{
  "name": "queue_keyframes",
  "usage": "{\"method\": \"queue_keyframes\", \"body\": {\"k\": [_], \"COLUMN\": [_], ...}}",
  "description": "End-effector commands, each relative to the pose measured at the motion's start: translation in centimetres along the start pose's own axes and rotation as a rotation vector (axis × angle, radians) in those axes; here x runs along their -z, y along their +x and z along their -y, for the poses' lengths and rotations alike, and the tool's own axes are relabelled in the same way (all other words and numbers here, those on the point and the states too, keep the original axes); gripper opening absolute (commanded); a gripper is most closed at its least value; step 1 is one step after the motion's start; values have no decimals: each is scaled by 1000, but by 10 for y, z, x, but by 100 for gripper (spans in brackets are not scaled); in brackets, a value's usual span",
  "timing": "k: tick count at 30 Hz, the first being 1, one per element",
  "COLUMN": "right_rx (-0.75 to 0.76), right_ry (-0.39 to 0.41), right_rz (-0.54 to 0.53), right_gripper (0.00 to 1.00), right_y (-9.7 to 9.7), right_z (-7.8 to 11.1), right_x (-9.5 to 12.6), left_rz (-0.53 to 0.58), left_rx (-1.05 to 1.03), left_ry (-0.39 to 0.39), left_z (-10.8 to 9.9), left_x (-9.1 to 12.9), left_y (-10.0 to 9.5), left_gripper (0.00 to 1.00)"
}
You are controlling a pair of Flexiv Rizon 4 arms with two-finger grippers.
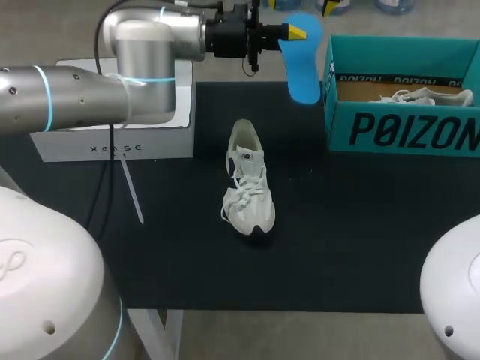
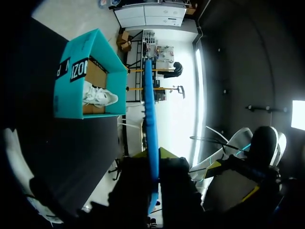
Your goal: Take the shoe out of the shoebox, open the shoe tongue, remove and reinsert the insole, then place the shoe into the shoebox
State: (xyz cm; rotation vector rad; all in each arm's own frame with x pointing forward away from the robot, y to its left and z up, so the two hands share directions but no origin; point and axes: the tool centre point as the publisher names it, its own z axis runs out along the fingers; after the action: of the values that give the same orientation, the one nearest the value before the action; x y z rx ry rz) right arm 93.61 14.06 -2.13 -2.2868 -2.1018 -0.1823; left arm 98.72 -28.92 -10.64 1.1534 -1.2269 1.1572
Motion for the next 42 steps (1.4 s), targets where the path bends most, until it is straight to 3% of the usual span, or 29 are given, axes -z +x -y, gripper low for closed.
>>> {"method": "queue_keyframes", "body": {"k": [1, 25, 26, 28, 31, 33, 34, 35, 42], "right_rx": [7, -8, -12, -12, 39, 33, 26, 18, 18], "right_ry": [11, -7, -6, -6, 1, -33, -40, -63, -63], "right_rz": [44, 39, 8, -154, -490, -556, -558, -489, -489], "right_gripper": [100, 100, 100, 100, 100, 100, 100, 100, 100], "right_y": [2, -4, -6, -12, -28, -41, -46, -49, -49], "right_z": [-5, 0, 0, -2, -2, 0, 0, -1, -1], "right_x": [-1, 3, 2, 3, -1, -6, -8, -9, -9], "left_rz": [-4, -27, -27, -29, -39, -56, -61, -65, -53], "left_rx": [-5, -11, -12, -14, -15, -21, -23, -26, -29], "left_ry": [18, 44, 44, 49, 60, 66, 67, 66, 52], "left_z": [-7, -14, -14, -14, -16, -19, -19, -20, -18], "left_x": [4, 13, 14, 16, 22, 28, 30, 32, 34], "left_y": [0, 3, 3, 3, 4, 7, 8, 9, 14], "left_gripper": [0, 0, 0, 0, 0, 0, 0, 0, 0]}}
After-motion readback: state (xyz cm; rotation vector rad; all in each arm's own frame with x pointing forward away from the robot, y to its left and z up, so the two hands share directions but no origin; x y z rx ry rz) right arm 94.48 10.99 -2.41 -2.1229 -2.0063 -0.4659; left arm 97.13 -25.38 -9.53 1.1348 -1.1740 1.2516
